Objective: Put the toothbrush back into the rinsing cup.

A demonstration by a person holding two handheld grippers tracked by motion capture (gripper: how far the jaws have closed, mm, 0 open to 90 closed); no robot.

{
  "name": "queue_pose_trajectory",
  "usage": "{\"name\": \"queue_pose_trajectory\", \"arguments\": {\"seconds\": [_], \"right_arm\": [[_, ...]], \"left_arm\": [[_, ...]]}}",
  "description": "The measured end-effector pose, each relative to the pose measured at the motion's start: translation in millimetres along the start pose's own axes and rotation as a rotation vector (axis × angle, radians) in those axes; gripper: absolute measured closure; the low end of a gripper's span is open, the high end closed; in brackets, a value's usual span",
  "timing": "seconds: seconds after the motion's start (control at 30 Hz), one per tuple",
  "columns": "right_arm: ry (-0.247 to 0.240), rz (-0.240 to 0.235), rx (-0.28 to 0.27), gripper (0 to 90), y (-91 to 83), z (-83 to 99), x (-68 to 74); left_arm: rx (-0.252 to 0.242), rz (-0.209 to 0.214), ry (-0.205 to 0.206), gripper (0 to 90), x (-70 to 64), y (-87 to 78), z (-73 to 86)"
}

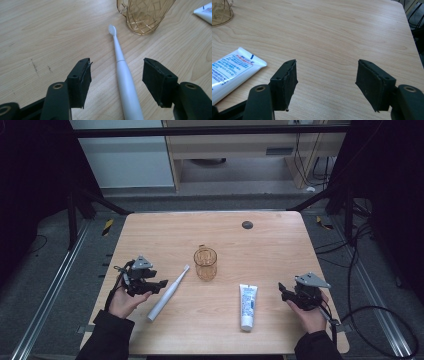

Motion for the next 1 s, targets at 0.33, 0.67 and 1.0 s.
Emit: {"name": "queue_pose_trajectory", "arguments": {"seconds": [0.33,0.67,1.0], "right_arm": [[-0.006,0.002,0.010,32.7,1.7,0.7,0.2],[-0.016,-0.001,0.013,32.6,2.4,1.1,1.0],[-0.020,-0.008,0.026,32.6,4.4,2.1,1.7]], "left_arm": [[0.095,-0.014,-0.014,33.3,-1.4,11.1,-1.6],[0.180,-0.036,0.010,32.0,-9.7,29.4,-0.8],[0.271,-0.042,0.008,36.4,-12.7,45.2,-1.3]]}}
Point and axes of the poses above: each handheld gripper's, and its own axes: y roughly forward along the jaws, z roughly out of its underside, x roughly to its left, the point moved 4 cm from there along y, roughly forward along the jaws, and after that the axes turned 3 degrees about -y, right-handed, at the moved point
